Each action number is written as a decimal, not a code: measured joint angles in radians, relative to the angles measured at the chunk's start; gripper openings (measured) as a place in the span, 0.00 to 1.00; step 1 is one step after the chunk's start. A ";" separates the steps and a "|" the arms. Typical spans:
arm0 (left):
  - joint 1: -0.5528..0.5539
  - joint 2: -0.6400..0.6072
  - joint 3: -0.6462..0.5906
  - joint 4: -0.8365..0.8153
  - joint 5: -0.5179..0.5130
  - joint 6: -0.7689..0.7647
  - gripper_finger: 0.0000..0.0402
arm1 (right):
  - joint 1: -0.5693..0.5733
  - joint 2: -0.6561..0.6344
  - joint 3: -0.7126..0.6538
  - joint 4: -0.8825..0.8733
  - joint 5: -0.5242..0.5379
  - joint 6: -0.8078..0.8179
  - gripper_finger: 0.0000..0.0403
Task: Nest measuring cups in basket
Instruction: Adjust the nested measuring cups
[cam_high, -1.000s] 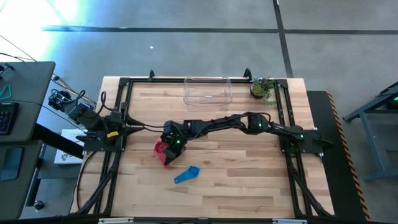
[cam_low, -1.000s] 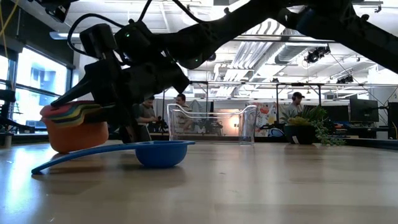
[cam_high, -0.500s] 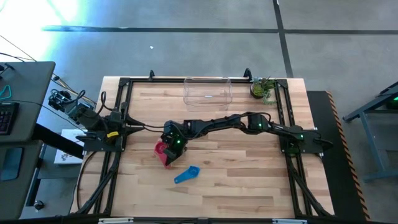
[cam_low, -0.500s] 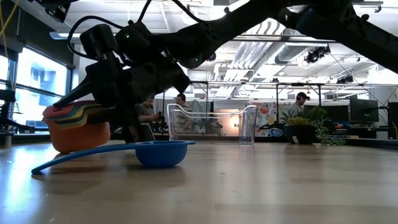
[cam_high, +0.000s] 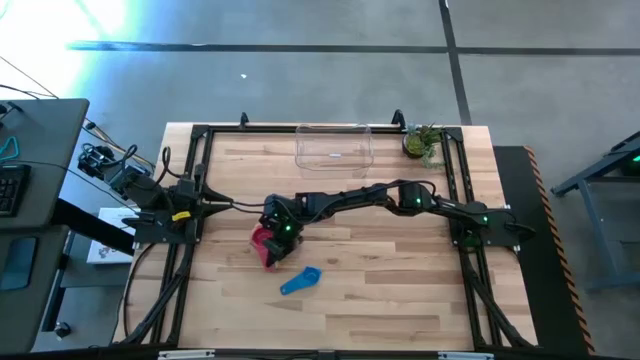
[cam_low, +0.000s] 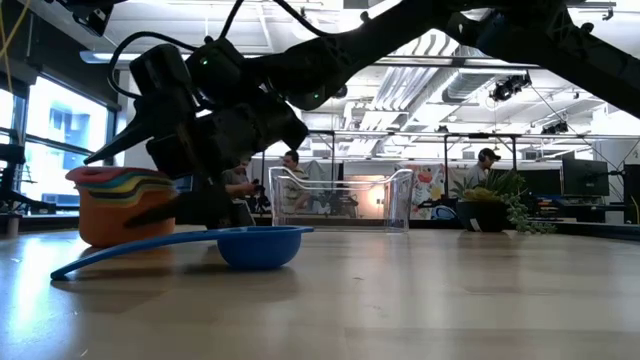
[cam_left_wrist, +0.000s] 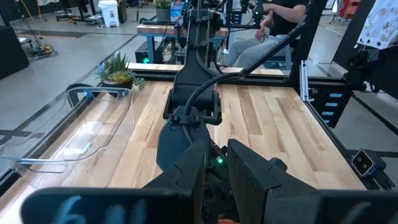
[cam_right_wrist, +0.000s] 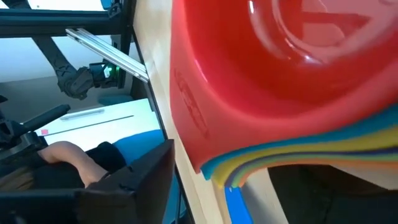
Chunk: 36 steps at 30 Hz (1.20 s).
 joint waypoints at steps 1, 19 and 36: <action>0.000 0.000 0.000 0.000 0.000 0.000 0.14 | 0.000 -0.002 0.000 -0.007 -0.004 0.000 0.61; 0.000 0.000 0.000 0.000 0.000 0.000 0.14 | 0.016 -0.181 -0.001 -0.284 0.233 -0.008 0.62; 0.000 0.000 0.000 0.000 0.000 0.000 0.14 | 0.171 -0.354 -0.001 -0.294 0.759 0.208 0.62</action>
